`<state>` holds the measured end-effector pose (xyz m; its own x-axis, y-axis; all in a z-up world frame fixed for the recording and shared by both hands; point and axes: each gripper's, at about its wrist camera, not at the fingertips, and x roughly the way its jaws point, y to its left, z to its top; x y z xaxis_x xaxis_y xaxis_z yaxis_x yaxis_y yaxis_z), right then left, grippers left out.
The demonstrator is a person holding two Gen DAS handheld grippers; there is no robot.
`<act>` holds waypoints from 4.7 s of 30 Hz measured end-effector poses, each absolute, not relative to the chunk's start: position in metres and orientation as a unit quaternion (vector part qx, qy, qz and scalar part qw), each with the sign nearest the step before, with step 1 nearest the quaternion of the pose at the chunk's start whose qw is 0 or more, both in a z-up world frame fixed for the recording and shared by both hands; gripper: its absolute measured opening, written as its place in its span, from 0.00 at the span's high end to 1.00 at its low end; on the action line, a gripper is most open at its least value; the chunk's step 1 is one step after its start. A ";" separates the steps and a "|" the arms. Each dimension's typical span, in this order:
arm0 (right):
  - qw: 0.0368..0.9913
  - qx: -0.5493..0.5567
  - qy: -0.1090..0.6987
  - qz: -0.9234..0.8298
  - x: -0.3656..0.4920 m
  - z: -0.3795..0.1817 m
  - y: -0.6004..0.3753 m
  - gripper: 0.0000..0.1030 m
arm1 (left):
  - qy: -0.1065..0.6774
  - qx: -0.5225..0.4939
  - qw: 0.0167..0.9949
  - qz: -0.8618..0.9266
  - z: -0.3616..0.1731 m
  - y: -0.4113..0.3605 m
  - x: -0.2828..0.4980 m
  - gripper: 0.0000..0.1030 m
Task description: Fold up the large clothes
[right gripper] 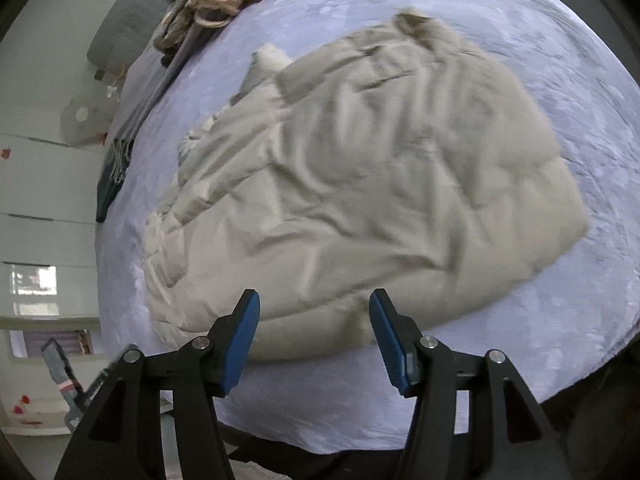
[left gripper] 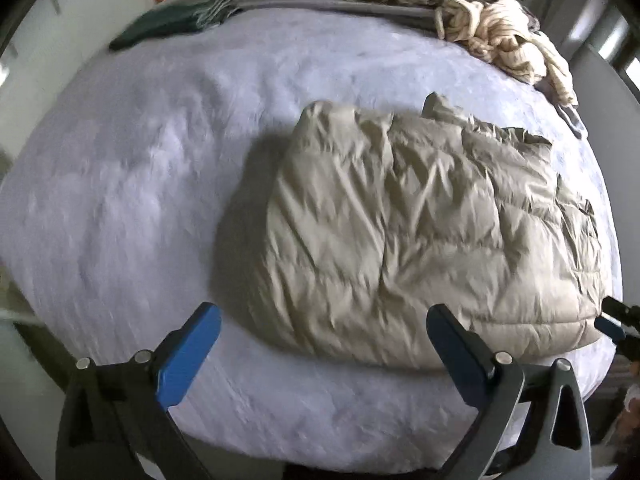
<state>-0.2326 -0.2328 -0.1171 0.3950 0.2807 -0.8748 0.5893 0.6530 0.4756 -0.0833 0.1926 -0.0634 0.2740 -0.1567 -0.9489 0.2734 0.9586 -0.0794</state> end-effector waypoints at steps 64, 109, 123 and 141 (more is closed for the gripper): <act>0.707 0.317 0.622 -0.108 -0.109 -0.163 -0.120 0.14 | 0.718 -0.166 0.525 -0.425 -0.238 0.169 0.066 0.00; 0.702 0.443 0.557 -0.008 -0.107 -0.230 -0.255 1.00 | 0.668 0.000 0.598 -0.443 -0.012 -0.134 -0.045 0.66; 0.708 0.529 0.459 -0.092 -0.250 -0.200 -0.355 0.98 | 0.690 0.031 0.485 -0.537 -0.099 -0.229 -0.076 0.31; 0.789 0.426 0.439 -0.058 -0.252 -0.103 -0.308 0.19 | 0.592 0.070 0.606 -0.527 -0.049 -0.251 -0.086 0.20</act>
<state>-0.2519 -0.3084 -0.1032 0.6080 0.2822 -0.7421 0.4655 0.6305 0.6211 -0.0860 -0.2506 -0.0488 -0.2564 -0.5551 -0.7912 0.7218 0.4345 -0.5388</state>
